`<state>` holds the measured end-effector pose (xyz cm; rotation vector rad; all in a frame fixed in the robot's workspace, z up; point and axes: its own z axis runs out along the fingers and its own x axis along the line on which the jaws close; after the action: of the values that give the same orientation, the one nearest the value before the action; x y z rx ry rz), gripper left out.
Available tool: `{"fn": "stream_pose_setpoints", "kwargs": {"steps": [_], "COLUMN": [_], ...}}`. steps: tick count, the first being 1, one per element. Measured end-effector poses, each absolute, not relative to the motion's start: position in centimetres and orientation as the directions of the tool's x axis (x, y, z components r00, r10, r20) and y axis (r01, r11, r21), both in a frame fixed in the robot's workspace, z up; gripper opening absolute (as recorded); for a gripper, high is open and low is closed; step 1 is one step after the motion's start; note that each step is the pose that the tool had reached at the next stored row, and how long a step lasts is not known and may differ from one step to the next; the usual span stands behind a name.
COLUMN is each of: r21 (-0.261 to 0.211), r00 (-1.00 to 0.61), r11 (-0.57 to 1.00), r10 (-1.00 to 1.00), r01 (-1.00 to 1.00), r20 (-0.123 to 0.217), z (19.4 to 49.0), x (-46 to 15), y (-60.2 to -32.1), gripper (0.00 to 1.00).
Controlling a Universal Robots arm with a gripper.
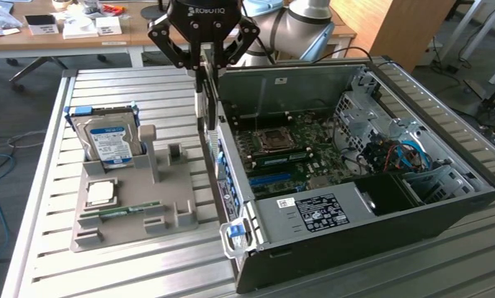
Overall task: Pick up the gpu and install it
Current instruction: 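Pick up the gpu and move the gpu toward the slot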
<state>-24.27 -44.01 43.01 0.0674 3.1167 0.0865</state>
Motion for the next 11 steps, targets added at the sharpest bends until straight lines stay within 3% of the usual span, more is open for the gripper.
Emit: {"fn": "stream_pose_setpoints", "kwargs": {"steps": [11], "r21": [0.056], "r00": [-0.999], "r11": [0.998], "r10": [0.044], "r01": [0.043], "r20": [-0.022], "z": [43.0], "x": [-22.6], "y": [-44.0], "gripper": [0.27]}}
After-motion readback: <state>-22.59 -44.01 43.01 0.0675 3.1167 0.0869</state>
